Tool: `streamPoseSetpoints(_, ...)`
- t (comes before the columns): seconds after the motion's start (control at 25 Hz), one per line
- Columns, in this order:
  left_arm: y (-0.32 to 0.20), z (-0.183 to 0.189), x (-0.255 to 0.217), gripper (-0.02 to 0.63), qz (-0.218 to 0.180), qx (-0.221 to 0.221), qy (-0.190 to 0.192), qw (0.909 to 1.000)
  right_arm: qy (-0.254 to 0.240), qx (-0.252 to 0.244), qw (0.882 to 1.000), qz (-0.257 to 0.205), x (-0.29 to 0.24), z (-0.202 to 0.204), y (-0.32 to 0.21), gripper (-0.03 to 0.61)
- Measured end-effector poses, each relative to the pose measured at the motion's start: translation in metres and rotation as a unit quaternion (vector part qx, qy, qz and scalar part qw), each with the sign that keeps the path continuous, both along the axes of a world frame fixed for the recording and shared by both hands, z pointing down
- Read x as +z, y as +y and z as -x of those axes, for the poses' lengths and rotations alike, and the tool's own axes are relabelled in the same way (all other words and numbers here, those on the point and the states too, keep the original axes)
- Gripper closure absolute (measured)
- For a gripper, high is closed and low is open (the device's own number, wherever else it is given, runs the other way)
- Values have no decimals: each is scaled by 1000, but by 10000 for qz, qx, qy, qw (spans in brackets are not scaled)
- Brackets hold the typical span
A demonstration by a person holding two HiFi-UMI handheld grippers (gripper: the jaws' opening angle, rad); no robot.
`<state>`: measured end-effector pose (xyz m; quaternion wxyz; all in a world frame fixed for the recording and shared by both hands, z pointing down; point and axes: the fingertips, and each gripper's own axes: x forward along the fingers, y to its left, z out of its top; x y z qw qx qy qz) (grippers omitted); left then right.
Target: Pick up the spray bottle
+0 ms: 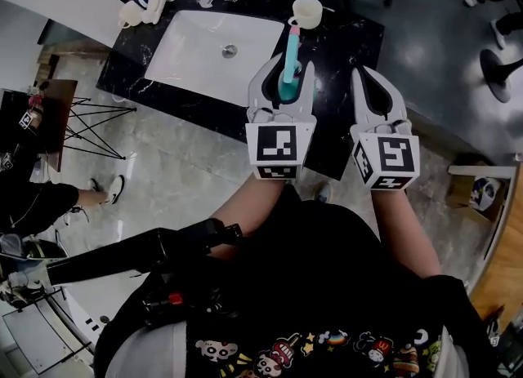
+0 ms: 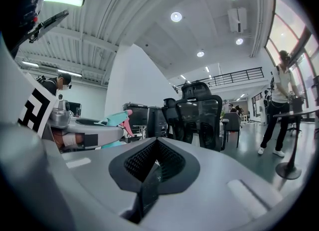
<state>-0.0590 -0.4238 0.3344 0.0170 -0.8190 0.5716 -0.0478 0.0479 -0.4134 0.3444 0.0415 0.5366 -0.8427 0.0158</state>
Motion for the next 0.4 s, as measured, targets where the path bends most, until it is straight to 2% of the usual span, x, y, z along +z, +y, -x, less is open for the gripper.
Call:
streamPoseSetpoints(0.16, 1, 0, 0, 466, -12, 39, 61, 10000, 7, 8, 10000, -26, -1, 0, 1, 555)
streamPoseSetpoints(0.4, 1, 4, 0, 466, 36, 31, -104, 9999, 25, -12, 10000, -55, -3, 4, 3, 555)
